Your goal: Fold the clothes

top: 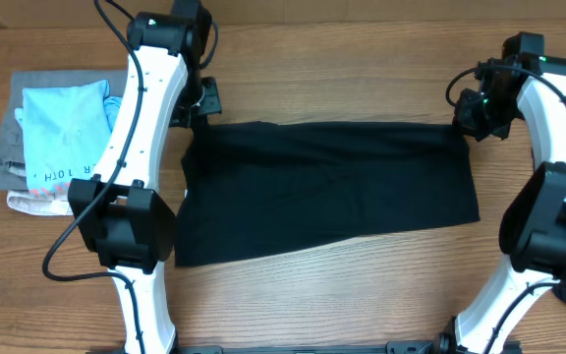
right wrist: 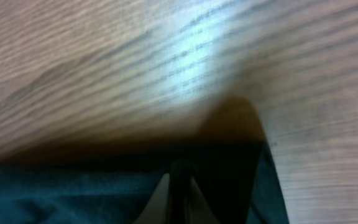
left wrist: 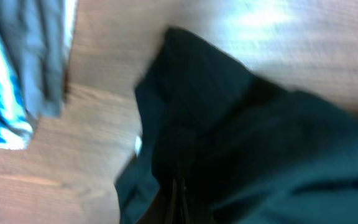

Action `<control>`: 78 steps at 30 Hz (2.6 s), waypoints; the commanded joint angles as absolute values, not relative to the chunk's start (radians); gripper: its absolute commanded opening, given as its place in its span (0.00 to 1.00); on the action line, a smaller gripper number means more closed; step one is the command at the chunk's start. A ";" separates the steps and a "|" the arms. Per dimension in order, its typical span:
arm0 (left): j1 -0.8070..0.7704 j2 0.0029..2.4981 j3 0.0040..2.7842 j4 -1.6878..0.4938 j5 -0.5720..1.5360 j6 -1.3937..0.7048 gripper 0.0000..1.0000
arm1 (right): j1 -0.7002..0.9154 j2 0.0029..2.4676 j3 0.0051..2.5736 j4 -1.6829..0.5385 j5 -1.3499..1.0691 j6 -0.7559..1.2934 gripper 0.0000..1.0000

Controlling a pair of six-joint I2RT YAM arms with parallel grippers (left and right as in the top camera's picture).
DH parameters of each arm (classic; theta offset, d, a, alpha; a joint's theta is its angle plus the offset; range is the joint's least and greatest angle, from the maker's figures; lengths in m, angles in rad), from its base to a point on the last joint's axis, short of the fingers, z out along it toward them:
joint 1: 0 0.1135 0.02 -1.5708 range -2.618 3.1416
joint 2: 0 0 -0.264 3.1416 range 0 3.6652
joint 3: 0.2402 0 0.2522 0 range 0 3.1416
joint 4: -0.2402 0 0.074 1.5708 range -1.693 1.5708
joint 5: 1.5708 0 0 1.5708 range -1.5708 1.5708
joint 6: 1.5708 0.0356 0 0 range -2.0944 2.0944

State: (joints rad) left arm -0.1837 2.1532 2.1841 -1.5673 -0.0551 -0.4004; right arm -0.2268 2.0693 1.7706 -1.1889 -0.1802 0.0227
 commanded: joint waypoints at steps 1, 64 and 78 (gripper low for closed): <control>-0.212 2.106 2.168 -1.612 0.018 -0.381 0.04 | -0.237 2.012 1.789 -1.237 -0.184 0.030 0.04; -0.161 1.896 1.539 -1.463 0.028 -0.329 0.55 | -0.316 2.012 1.785 -1.510 -0.034 0.258 0.52; -0.195 1.898 1.460 -1.244 0.212 -0.323 0.11 | -0.163 2.012 1.757 -1.539 -0.290 0.152 0.04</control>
